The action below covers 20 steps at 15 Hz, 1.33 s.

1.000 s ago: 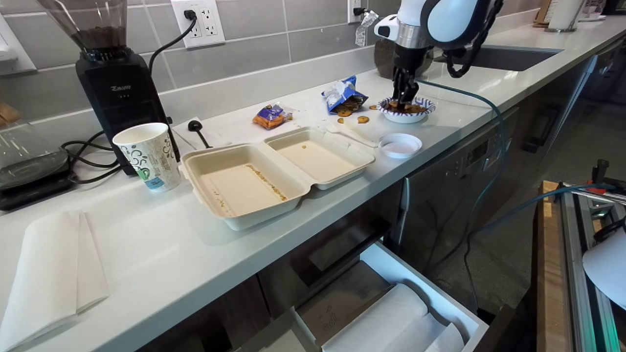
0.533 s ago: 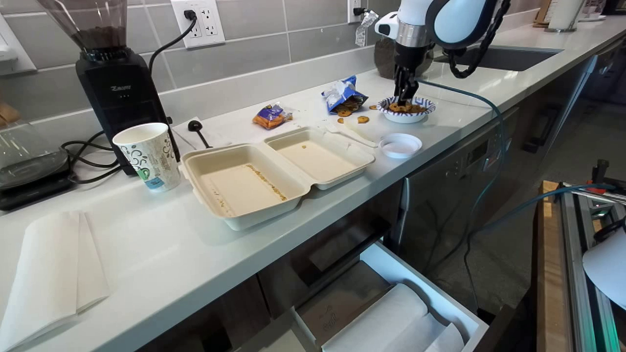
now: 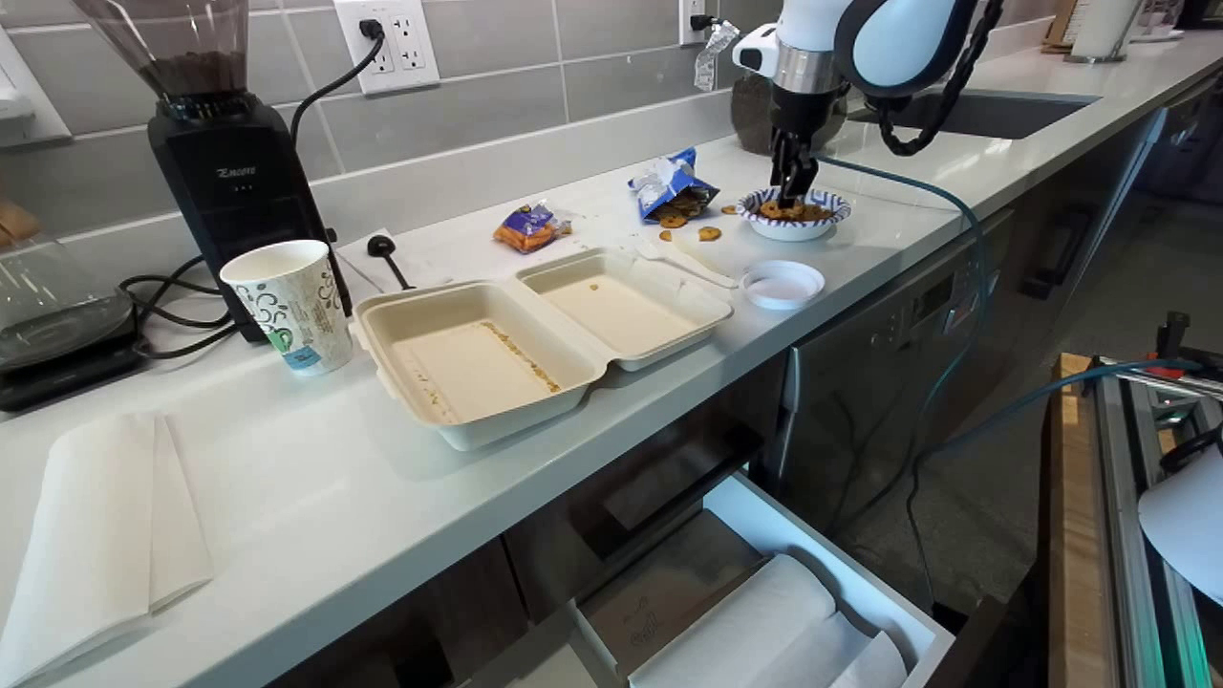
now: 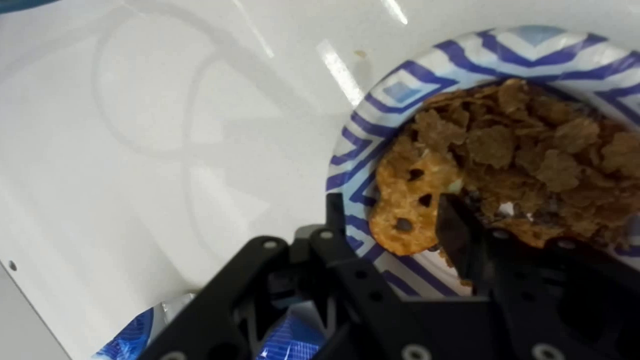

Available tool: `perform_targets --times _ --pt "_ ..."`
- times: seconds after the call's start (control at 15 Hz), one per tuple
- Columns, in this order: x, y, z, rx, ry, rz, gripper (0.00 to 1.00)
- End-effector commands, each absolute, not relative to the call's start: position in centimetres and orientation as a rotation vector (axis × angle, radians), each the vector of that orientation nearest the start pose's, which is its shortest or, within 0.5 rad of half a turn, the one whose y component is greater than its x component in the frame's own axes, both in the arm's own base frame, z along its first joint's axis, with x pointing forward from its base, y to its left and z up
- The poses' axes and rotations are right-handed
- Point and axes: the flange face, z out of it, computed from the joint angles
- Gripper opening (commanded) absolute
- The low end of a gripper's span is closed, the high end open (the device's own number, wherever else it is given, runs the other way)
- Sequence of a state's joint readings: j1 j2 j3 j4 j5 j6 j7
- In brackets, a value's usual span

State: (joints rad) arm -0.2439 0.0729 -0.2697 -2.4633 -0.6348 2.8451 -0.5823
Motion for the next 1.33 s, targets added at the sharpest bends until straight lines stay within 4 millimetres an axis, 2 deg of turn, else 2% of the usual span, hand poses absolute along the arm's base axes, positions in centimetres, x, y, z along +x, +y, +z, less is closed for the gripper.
perform_targets --times 0.0,0.07,0.2,0.33,0.8,1.27 --pt "44.8 -21.3 29.0 -3.348 -1.079 -0.123 0.56" --pt "44.7 -21.2 29.1 -3.350 -1.053 -0.109 0.76" --pt "44.6 -20.9 29.2 -3.353 -0.976 -0.097 0.86" --pt "44.4 -20.7 29.5 -3.347 -0.853 -0.077 0.99" --pt "44.7 -21.2 30.8 -3.290 -0.356 -0.129 1.00" --pt "45.0 -22.3 30.6 -3.273 0.188 -0.213 1.00"
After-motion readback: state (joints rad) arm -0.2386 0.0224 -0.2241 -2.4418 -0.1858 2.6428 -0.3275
